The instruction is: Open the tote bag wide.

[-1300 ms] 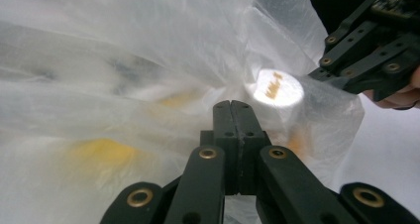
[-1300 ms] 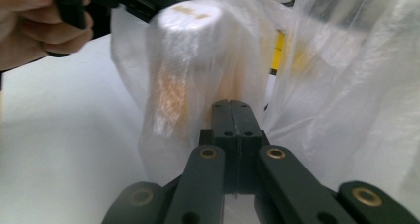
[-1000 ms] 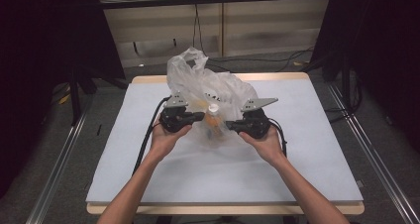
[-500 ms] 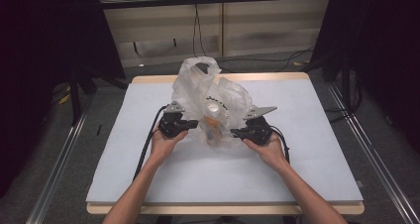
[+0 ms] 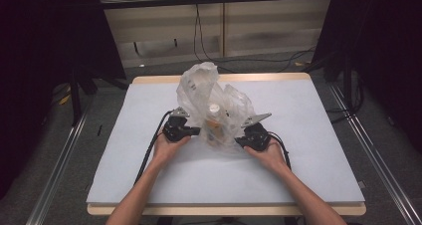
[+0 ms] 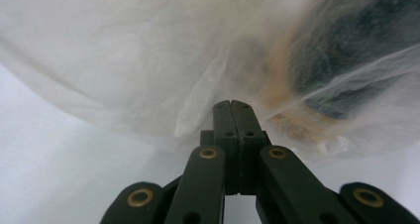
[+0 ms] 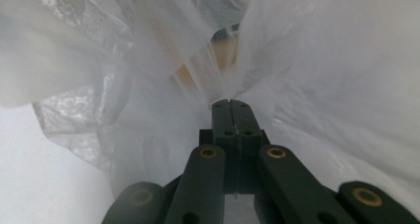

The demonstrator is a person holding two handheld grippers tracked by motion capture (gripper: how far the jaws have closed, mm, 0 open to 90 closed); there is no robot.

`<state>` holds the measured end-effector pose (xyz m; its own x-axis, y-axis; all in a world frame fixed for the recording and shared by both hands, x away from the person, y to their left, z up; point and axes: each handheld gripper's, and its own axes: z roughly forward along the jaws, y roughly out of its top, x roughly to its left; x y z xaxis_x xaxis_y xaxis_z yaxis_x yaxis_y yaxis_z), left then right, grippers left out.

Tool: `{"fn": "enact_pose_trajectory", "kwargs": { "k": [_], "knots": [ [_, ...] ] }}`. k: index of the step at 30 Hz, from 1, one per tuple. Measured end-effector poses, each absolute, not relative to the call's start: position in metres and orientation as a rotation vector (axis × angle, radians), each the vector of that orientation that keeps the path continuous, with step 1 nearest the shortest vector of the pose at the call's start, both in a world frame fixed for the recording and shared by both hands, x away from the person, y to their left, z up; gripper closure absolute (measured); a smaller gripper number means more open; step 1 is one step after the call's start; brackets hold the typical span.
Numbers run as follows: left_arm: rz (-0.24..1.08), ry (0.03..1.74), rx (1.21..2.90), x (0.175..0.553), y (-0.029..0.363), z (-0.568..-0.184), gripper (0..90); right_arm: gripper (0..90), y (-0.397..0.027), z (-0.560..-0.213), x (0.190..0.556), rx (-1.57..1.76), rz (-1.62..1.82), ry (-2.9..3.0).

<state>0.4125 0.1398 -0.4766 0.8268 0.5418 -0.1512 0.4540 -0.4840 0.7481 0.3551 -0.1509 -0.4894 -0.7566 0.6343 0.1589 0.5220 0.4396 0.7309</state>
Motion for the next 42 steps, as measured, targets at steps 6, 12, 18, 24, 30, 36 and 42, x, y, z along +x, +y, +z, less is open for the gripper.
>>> {"fn": "enact_pose_trajectory", "kwargs": {
  "k": [6,12,18,24,30,36,42],
  "knots": [
    [0.130,0.692,2.076,0.401,0.155,-0.454,90.0,90.0,-0.154,-0.478,0.351,1.019,1.286,2.494],
    [0.183,0.552,1.975,0.370,0.165,-0.408,90.0,90.0,-0.167,-0.443,0.344,0.992,1.420,2.366],
    [0.210,0.405,1.923,0.345,0.150,-0.366,90.0,90.0,-0.170,-0.413,0.338,0.947,1.530,2.272],
    [0.241,0.339,1.907,0.347,0.133,-0.330,90.0,90.0,-0.165,-0.388,0.332,0.879,1.569,2.241],
    [0.275,0.367,1.924,0.380,0.114,-0.308,90.0,90.0,-0.162,-0.357,0.338,0.845,1.581,2.189],
    [0.307,0.471,2.058,0.423,0.092,-0.312,90.0,90.0,-0.148,-0.340,0.366,0.862,1.540,2.181],
    [0.300,0.491,2.179,0.430,0.093,-0.338,90.0,90.0,-0.142,-0.355,0.381,0.905,1.507,2.211]
  ]
}}
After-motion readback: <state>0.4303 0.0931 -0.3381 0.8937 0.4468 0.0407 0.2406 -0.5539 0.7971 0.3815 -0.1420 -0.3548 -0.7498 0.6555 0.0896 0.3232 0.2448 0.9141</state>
